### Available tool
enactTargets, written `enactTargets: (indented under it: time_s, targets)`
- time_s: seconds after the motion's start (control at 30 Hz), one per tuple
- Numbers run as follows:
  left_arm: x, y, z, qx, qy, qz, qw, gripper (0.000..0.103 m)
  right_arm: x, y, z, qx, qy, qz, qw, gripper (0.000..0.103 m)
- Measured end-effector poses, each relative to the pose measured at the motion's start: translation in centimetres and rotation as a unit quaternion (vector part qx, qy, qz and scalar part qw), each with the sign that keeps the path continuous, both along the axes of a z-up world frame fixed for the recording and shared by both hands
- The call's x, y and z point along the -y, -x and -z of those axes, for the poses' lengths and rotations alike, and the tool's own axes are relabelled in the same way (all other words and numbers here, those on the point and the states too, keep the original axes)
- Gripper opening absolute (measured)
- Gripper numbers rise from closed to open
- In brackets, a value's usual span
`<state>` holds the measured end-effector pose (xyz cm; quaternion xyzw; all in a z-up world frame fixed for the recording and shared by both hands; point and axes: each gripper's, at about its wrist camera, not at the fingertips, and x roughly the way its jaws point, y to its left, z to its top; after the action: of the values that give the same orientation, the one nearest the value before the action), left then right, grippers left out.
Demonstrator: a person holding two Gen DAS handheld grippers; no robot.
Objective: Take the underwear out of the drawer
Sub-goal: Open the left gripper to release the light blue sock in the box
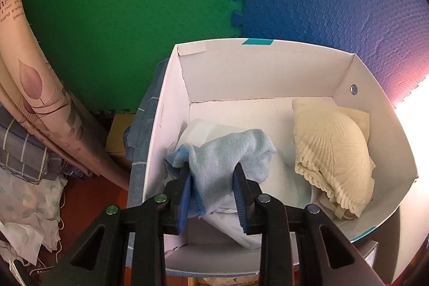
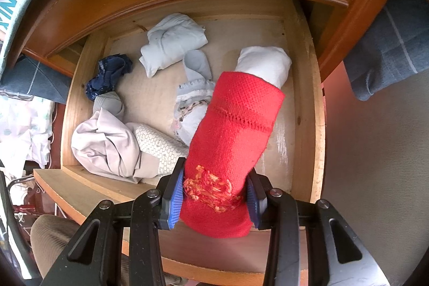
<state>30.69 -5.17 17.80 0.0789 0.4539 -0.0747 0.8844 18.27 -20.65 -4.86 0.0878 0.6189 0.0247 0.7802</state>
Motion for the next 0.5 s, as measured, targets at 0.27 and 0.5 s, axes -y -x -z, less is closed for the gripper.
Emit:
enactTargets:
  time_s: [0.27,0.5]
  targets:
    - [0.0,1.2,-1.1,0.022,0.0,0.011,0.9997,0.039,0.0,0.0,0.0,0.001,0.002,-0.001,1.0,0.037]
    - [-0.7,2.9,-3.4,0.078,-0.004,0.01,0.9969,0.057,-0.3,0.0,0.0,0.002,0.007,-0.002,1.0,0.037]
